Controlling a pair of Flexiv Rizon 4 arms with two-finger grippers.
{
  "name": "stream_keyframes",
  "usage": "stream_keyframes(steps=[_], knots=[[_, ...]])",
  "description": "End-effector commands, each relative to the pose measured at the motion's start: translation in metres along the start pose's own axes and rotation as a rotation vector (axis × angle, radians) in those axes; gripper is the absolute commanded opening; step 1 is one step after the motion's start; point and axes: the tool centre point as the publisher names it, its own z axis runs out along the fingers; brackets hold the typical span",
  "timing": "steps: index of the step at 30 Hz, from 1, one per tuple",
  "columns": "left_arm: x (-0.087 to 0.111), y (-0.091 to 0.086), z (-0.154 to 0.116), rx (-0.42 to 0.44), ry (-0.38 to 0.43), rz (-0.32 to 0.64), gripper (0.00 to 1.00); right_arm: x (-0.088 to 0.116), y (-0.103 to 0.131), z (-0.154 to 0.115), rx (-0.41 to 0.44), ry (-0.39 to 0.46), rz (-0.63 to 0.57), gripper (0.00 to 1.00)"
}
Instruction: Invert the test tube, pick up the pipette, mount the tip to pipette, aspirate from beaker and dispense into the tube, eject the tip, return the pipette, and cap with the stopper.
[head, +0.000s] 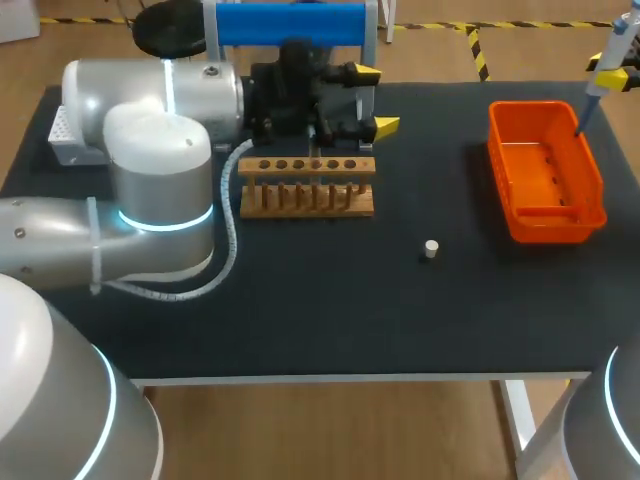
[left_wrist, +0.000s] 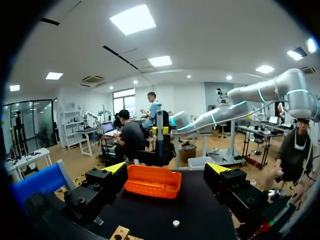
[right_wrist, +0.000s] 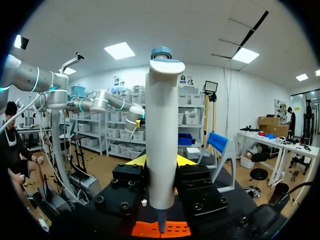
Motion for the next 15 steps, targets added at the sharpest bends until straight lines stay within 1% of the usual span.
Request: stream_keyframes(steps=[1,9,15], knots=[[-0.001,0.005,-0.013,0.038,-0.001,-0.007,1.0,0.0,0.001,0.0,0.003,0.001,0.0,0.0],[-0.004,0.01,-0.025,0.076,-0.02,-0.01,1.0,0.0,0.001,0.0,0.003,0.001,0.0,0.0],[-0.003,0.011,-0.028,0.081,-0.024,-0.013,1.0,0.0,0.001,0.0,0.003,0.001,0.0,0.0]])
